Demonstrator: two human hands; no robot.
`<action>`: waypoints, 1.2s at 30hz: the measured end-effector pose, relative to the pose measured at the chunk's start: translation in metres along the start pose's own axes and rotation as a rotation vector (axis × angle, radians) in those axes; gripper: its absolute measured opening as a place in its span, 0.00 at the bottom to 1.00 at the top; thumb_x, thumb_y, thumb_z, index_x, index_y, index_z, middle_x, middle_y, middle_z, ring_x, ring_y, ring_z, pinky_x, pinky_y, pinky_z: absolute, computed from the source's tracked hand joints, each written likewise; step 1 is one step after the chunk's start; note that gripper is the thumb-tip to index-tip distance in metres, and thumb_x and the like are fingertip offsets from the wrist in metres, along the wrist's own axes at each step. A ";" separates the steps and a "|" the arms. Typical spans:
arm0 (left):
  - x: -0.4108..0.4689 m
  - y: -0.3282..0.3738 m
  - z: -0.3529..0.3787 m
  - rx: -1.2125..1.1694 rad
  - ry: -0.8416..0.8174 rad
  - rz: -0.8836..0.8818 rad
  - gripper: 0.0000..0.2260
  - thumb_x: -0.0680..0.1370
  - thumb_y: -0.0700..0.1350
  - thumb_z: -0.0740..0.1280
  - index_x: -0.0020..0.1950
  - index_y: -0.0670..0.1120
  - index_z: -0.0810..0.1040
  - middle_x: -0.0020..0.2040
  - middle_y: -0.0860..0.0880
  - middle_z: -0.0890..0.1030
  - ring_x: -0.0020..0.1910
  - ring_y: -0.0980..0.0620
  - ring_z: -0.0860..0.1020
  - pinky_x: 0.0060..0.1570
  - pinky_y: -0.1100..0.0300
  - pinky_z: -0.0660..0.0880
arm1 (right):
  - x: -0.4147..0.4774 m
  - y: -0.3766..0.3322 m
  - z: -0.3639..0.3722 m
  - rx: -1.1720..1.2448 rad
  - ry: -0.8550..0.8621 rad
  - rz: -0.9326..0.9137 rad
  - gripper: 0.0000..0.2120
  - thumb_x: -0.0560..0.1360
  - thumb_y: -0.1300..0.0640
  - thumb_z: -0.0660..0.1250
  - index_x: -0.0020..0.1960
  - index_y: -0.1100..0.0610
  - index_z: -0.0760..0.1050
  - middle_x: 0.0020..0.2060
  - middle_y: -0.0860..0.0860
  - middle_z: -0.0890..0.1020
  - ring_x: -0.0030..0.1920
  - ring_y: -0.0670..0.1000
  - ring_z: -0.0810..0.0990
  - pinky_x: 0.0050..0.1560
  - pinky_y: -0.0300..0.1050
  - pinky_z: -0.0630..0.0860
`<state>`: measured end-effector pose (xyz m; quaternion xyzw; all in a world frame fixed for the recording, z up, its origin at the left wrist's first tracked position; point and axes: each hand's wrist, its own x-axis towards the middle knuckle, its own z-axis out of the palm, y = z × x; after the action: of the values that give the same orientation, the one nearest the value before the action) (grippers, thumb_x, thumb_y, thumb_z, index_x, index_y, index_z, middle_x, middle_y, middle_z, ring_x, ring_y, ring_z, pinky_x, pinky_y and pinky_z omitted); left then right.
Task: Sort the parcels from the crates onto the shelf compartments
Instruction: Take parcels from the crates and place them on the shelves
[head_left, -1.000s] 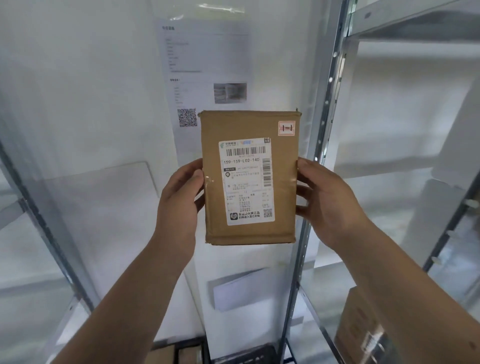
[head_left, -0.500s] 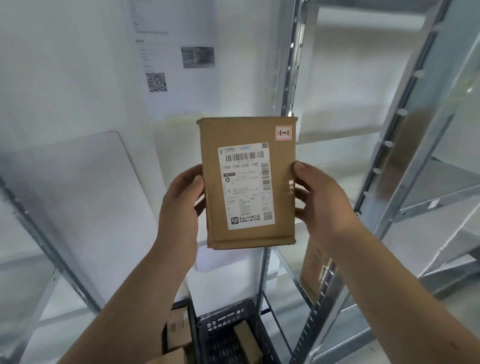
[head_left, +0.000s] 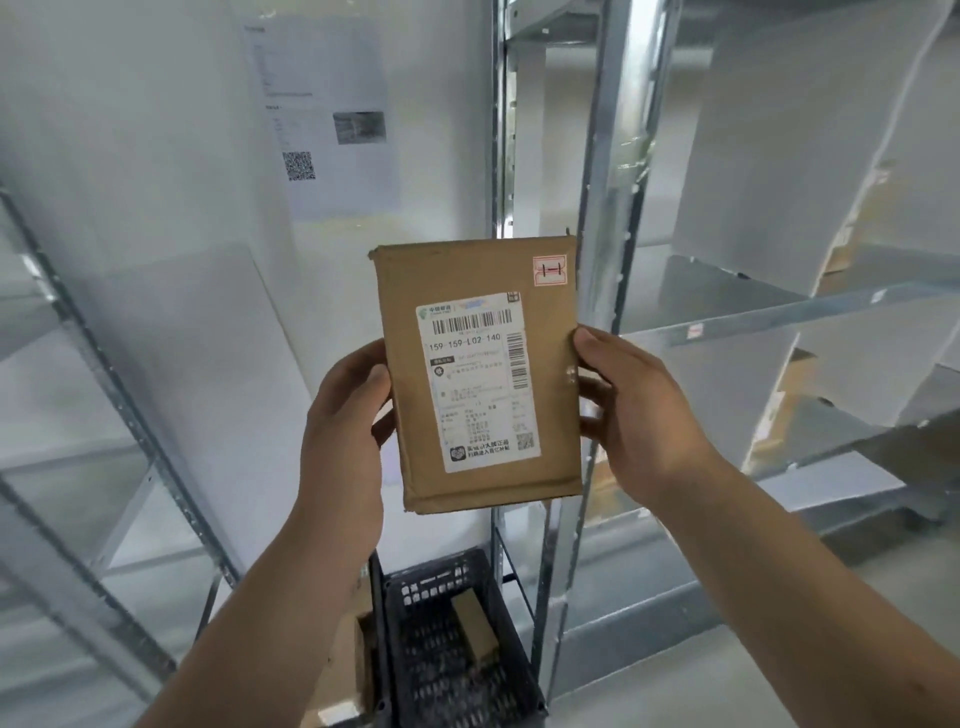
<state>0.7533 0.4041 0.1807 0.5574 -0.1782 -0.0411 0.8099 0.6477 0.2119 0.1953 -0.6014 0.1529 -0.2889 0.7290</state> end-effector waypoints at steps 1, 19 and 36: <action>-0.012 0.002 0.005 0.003 -0.014 0.004 0.13 0.85 0.40 0.63 0.56 0.54 0.85 0.59 0.49 0.86 0.57 0.50 0.83 0.56 0.51 0.75 | -0.011 -0.003 -0.009 0.007 0.006 -0.004 0.15 0.82 0.47 0.67 0.65 0.51 0.84 0.57 0.49 0.88 0.56 0.51 0.84 0.47 0.48 0.78; -0.044 -0.011 0.143 -0.058 -0.161 -0.011 0.17 0.85 0.41 0.64 0.73 0.51 0.76 0.63 0.49 0.85 0.61 0.51 0.83 0.61 0.52 0.78 | -0.025 -0.052 -0.133 -0.032 0.178 -0.073 0.14 0.87 0.47 0.60 0.56 0.50 0.83 0.52 0.47 0.88 0.58 0.50 0.85 0.53 0.49 0.76; 0.023 -0.054 0.266 0.052 -0.327 0.170 0.17 0.80 0.56 0.62 0.68 0.60 0.78 0.62 0.59 0.85 0.64 0.58 0.82 0.62 0.57 0.78 | 0.095 -0.066 -0.207 0.011 0.207 -0.079 0.20 0.81 0.35 0.60 0.61 0.42 0.84 0.58 0.44 0.88 0.65 0.52 0.83 0.72 0.68 0.74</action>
<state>0.6933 0.1416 0.2210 0.5471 -0.3547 -0.0578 0.7560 0.5892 -0.0158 0.2233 -0.5697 0.2019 -0.3790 0.7007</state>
